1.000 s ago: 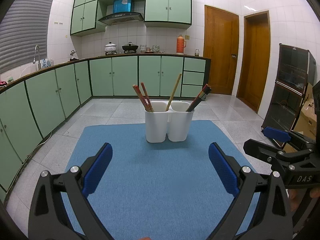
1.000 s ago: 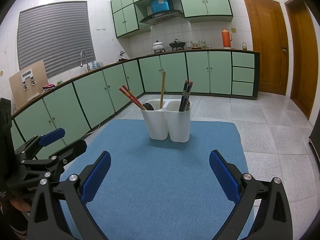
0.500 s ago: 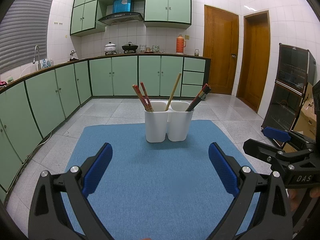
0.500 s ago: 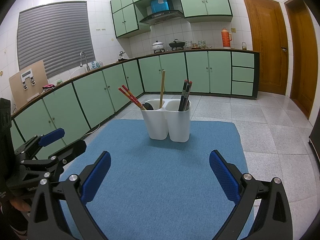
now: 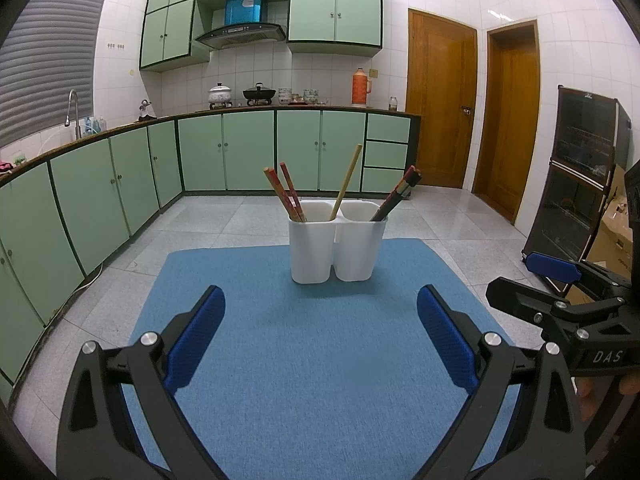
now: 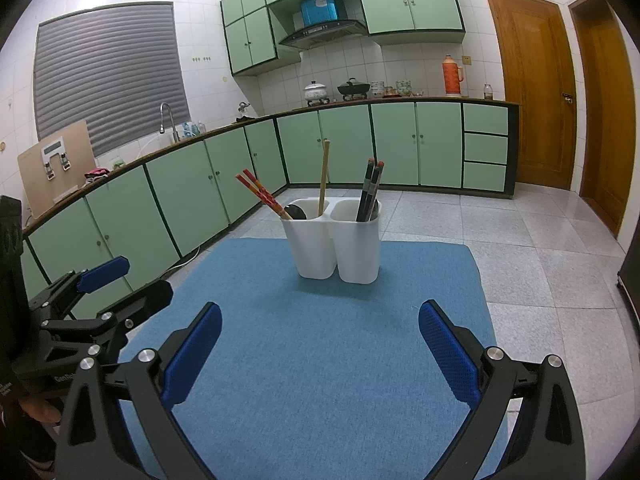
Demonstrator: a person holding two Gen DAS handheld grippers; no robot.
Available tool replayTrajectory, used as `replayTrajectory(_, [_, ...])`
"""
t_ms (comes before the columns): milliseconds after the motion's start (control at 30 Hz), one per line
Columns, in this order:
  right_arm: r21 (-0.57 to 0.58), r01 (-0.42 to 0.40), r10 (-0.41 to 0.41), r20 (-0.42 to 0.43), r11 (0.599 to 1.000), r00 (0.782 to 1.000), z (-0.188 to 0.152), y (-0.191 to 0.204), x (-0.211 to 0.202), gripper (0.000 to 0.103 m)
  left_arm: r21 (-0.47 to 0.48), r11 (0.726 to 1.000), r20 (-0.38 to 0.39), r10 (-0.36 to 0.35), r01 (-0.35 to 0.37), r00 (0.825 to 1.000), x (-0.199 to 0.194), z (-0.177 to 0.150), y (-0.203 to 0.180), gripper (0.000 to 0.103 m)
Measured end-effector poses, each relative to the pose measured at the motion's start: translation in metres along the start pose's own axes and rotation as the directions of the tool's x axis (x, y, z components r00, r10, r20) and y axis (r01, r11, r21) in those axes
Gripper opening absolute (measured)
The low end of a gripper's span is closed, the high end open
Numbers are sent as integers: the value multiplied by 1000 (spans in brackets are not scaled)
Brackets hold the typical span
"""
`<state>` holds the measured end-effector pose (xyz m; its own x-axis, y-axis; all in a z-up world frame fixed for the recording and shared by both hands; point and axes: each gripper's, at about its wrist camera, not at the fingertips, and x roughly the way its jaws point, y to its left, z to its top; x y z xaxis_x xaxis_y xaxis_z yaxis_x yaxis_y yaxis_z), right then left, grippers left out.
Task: Organize utensils
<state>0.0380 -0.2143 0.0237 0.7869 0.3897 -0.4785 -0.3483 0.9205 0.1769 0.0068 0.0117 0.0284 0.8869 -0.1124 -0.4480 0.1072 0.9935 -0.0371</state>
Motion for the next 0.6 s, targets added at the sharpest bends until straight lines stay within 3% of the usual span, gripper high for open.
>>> replayTrajectory(600, [-10, 9, -9, -6, 1000, 1000, -4, 3, 4, 97, 3, 1000, -6, -6, 6, 1000, 4, -4, -1, 94])
